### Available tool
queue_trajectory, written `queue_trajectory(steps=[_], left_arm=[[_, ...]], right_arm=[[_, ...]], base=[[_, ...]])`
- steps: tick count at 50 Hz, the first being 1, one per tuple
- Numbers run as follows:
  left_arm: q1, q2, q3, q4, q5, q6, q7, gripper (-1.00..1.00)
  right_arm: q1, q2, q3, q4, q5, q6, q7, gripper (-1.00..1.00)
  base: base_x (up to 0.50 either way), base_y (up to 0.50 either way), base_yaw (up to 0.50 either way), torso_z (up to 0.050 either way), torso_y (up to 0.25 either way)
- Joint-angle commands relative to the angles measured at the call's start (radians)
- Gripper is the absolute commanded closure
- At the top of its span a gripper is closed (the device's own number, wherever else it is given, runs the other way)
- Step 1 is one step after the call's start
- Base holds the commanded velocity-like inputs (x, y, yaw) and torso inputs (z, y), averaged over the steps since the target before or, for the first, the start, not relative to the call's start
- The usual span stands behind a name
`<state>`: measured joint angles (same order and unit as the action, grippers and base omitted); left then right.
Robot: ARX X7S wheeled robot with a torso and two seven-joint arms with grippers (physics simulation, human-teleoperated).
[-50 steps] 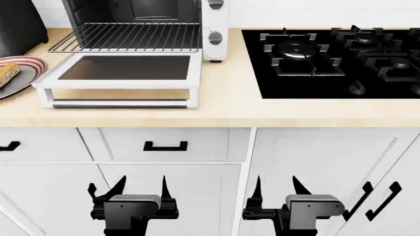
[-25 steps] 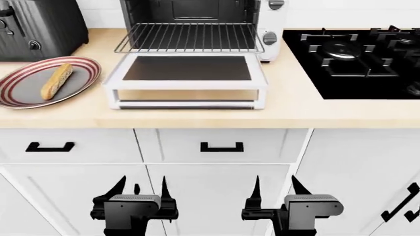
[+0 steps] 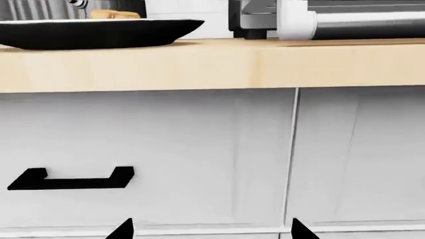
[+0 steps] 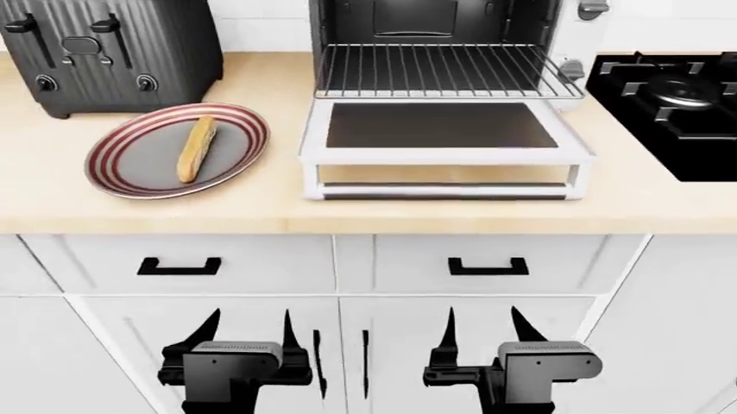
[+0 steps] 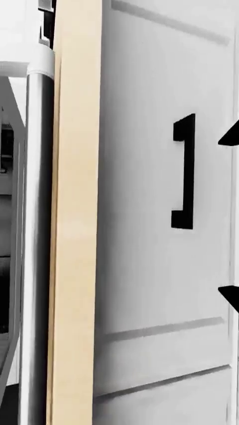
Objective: Place the baguette on the rack of the toaster oven.
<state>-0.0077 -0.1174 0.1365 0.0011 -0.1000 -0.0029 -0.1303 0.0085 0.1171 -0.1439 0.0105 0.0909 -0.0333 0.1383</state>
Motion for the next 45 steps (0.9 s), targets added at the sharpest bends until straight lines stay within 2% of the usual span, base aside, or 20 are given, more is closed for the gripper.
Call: queue_trajectory(steps=[1,22,45], left_arm=[[-0.002,-0.009,0.012,0.0,-0.006,0.0,-0.011,-1.0],[-0.004,-0.022,0.028,0.001,-0.02,-0.001,-0.031,-1.0],[-0.006,-0.034,0.044,-0.009,-0.03,0.026,-0.047,-1.0]], right_arm=[[0.002,0.009,-0.009,0.007,0.014,-0.02,0.007,-1.0],[0.005,0.024,-0.027,0.009,0.023,-0.025,0.023,-1.0],[0.005,0.031,-0.037,0.004,0.03,-0.014,0.061,-1.0]], base=[[0.2,0.24,0.0,0.0,0.0],[0.31,0.15,0.0,0.0,0.0],[0.0,0.0,0.0,0.003,0.0]])
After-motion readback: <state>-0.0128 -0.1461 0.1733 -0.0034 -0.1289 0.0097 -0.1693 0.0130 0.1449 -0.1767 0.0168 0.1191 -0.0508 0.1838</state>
